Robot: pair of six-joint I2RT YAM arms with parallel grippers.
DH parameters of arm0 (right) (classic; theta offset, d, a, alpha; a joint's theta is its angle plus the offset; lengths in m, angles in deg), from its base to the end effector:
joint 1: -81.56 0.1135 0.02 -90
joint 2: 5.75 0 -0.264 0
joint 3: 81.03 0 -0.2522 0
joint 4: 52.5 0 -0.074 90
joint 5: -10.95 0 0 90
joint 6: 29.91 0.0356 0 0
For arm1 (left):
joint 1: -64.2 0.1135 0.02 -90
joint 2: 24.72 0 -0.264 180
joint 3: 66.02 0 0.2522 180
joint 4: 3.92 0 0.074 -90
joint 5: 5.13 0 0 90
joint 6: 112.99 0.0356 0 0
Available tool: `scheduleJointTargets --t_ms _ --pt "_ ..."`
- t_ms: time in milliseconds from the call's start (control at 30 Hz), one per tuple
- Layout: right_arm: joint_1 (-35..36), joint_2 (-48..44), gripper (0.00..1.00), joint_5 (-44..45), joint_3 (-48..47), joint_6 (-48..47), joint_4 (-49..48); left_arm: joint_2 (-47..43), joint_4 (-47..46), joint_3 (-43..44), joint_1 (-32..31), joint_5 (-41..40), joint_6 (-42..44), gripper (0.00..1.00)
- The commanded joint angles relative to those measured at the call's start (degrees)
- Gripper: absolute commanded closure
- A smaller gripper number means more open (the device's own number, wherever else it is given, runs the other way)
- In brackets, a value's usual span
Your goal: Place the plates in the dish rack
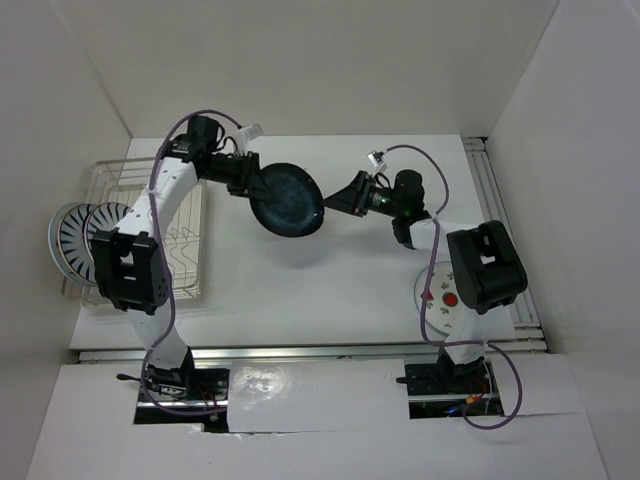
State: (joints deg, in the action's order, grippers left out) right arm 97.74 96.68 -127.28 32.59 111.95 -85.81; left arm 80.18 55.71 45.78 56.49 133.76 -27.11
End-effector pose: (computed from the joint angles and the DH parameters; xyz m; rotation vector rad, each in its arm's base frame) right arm 0.3559 0.1309 0.2182 -0.1703 1.8469 1.5428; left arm 0.3901 -0.0799 0.3214 0.4337 2.3375 -1.1442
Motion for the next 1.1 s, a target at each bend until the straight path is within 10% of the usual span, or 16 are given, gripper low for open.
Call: scheduleJointTargets --t_ms 0,233,633,1067 --pt "-0.2 -1.5 0.46 -1.6 -3.8 2.6 -2.2 -6.5 -3.4 1.3 5.3 -6.0 2.6 1.00" --pt "-0.7 -6.7 0.10 -1.3 -3.2 -11.7 16.0 -12.5 5.1 10.1 20.2 -10.4 7.4 1.00" --pt "1.1 -13.8 0.06 16.0 -0.2 -26.4 36.9 -32.4 6.9 4.5 36.9 -31.9 17.3 1.00" --pt "1.1 -15.5 0.04 18.9 5.2 -25.8 33.9 -37.1 8.0 -4.7 46.5 -26.7 30.3 1.00"
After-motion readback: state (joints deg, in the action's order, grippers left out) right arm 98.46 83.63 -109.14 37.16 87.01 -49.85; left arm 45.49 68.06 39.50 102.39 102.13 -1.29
